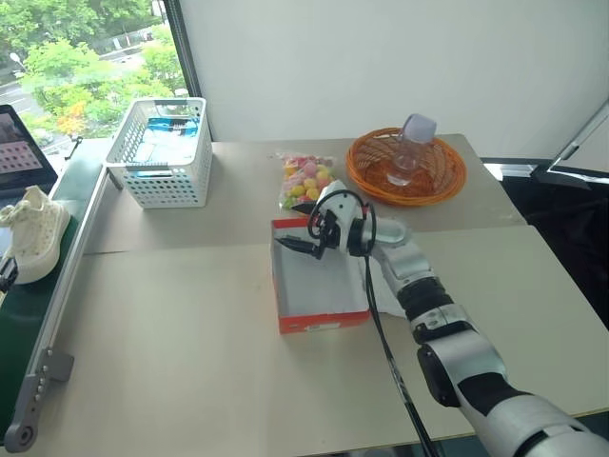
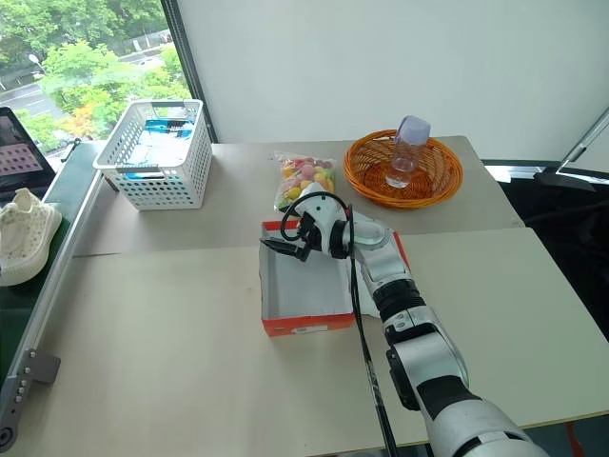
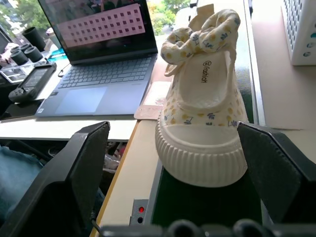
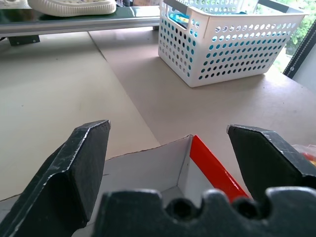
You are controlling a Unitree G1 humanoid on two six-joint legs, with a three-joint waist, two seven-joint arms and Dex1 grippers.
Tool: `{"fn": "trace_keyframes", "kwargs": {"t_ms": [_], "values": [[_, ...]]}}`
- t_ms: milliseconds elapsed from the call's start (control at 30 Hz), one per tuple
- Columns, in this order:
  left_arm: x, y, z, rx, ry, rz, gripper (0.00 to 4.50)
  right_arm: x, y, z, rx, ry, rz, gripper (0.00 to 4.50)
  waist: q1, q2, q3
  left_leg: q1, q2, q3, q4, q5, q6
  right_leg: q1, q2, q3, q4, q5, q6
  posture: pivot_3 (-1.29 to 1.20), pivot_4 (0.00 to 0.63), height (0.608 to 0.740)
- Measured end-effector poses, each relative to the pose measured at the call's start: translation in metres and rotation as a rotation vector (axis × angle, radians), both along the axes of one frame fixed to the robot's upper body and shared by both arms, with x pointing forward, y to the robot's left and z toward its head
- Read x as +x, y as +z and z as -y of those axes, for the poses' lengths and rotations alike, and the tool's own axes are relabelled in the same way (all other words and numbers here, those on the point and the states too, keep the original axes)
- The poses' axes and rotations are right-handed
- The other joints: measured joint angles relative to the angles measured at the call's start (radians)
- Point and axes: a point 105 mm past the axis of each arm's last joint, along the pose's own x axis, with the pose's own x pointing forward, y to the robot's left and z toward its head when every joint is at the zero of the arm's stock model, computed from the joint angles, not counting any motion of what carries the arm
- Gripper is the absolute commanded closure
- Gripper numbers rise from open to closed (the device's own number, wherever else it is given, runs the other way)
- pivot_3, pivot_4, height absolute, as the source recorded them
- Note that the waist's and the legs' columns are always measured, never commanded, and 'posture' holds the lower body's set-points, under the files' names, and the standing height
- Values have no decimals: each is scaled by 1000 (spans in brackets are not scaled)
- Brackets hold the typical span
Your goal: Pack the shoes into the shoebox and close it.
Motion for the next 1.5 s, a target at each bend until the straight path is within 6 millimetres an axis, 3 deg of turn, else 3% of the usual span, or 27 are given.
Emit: {"fn": "trace_keyframes", "kwargs": {"t_ms": [333,500,567,833,1100,1200,1300,1433,1500], "values": [[9,-27,-1,-140,-18,-67,133,0,0,1,-1,-3,2,6,0,0,0,0,0,0,0,0,0,0,0,0,0,0,0,0,150,740],[12,-29,0,-169,-28,-56,1380,0,1,3,-6,-6,5,0,5,0,0,1,1,0,-1,1,-2,0,-1,-3,2,0,-1,0,150,740],[14,-29,0,-185,-30,-45,2228,0,2,3,-6,-4,9,0,6,0,0,1,1,0,-1,-3,-10,0,-1,-3,2,1,-2,0,150,740],[20,-27,4,-196,-31,-13,4494,-1,2,8,-16,-13,14,0,9,0,0,1,1,-1,-1,1,-6,1,0,-6,3,1,-3,0,150,740],[32,-22,19,-200,-72,34,4494,-1,5,7,-16,-10,24,0,19,0,0,-1,1,-2,-1,2,-4,1,0,-6,2,1,-2,0,150,740],[47,-7,43,-187,-150,74,4494,-1,5,8,-17,-12,19,0,27,-2,0,-2,1,-2,-1,2,-4,1,0,-6,1,1,-2,0,150,740],[67,27,79,-172,-278,165,4494,0,6,10,7,-24,-19,0,33,-5,1,-4,1,-3,0,3,-4,0,0,-7,1,2,-1,0,150,740],[86,95,154,-125,-528,355,4494,1,31,12,205,-35,-161,0,32,-6,2,-6,0,-4,0,3,-4,0,0,-6,1,2,0,0,150,740],[89,109,190,-105,-649,384,4494,4,51,16,313,-46,-237,0,30,-6,2,-6,0,-4,0,3,-4,0,0,-6,1,2,0,0,150,740]]}}
